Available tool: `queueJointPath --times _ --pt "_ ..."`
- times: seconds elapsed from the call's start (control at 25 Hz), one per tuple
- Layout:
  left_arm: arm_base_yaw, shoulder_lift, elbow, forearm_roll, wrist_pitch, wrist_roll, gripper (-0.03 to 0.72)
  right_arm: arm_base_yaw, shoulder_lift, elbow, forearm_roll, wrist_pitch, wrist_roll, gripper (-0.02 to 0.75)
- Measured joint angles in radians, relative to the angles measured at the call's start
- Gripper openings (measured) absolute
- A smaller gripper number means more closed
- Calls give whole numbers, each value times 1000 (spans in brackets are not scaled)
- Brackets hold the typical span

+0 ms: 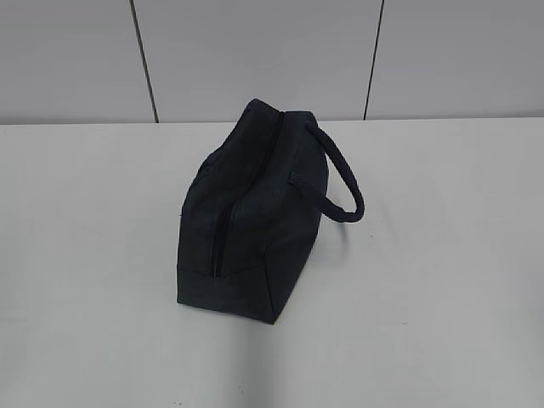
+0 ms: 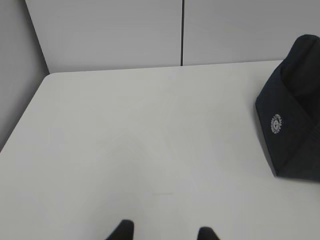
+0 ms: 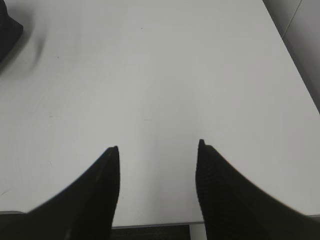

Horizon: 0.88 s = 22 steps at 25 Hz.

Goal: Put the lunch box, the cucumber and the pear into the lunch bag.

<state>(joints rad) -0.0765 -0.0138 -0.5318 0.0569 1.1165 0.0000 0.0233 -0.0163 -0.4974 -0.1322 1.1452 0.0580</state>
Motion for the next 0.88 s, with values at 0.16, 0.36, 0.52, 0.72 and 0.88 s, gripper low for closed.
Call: queueJointPath --times 0.16,0.36,0.52,0.72,0.88 --pt "0 0 0 0 0 0 241 0 0 0 0 0 0 391" --pt "0 0 0 0 0 0 241 0 0 0 0 0 0 391" --pt "0 0 0 0 0 0 241 0 0 0 0 0 0 391" --pt "0 0 0 0 0 0 241 0 0 0 0 0 0 391" --pt "0 0 0 0 0 0 241 0 0 0 0 0 0 391"
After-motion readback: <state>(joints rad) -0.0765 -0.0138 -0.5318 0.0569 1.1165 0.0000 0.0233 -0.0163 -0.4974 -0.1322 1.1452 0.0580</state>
